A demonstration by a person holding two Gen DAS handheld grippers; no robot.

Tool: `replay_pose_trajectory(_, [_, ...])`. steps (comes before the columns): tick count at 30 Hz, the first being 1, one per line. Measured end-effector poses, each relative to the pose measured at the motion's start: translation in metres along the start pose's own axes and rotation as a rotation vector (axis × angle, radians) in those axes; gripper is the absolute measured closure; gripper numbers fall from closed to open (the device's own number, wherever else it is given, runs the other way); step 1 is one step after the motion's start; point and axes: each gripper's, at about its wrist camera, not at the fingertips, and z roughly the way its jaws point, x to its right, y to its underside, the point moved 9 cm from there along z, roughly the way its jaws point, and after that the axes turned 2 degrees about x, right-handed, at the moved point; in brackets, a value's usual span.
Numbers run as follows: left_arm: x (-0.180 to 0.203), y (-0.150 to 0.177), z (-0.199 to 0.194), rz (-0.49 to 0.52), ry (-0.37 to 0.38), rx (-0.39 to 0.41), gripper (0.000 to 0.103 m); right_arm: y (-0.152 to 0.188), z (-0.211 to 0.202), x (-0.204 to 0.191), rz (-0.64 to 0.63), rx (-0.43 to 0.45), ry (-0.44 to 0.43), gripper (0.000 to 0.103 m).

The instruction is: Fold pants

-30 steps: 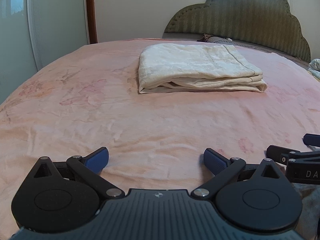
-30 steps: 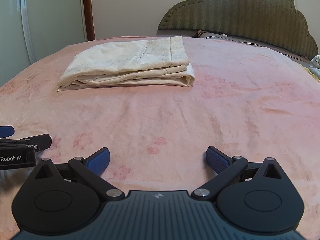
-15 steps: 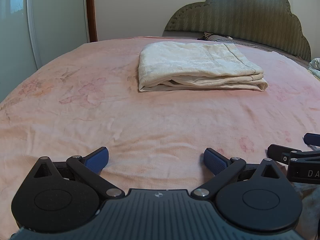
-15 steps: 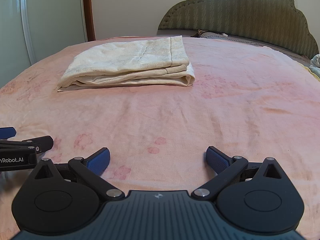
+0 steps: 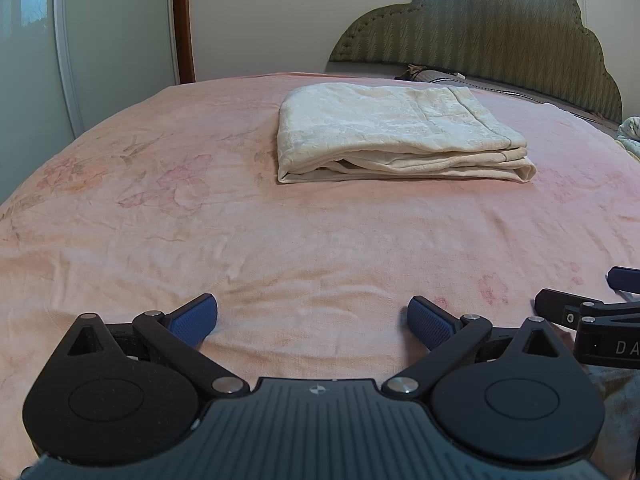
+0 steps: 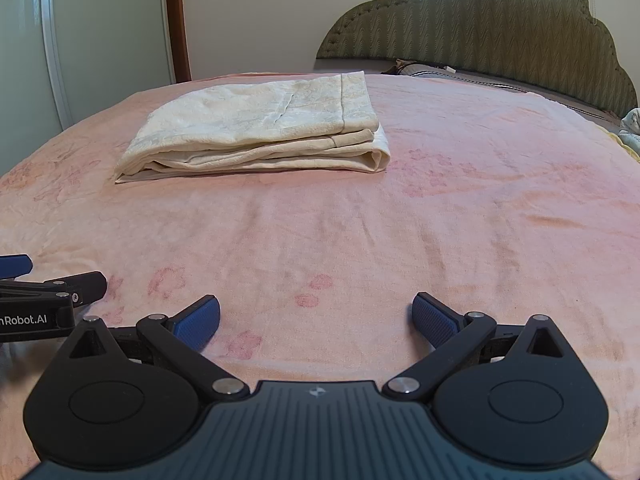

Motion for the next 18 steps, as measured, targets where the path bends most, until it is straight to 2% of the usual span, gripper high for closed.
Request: replay_pose_trajectory(18, [-0.0002, -0.0001, 0.0001, 0.000, 0.001, 0.001, 0.000, -0.0005, -0.0005, -0.0032, -0.015, 0.002, -0.019, 0.000])
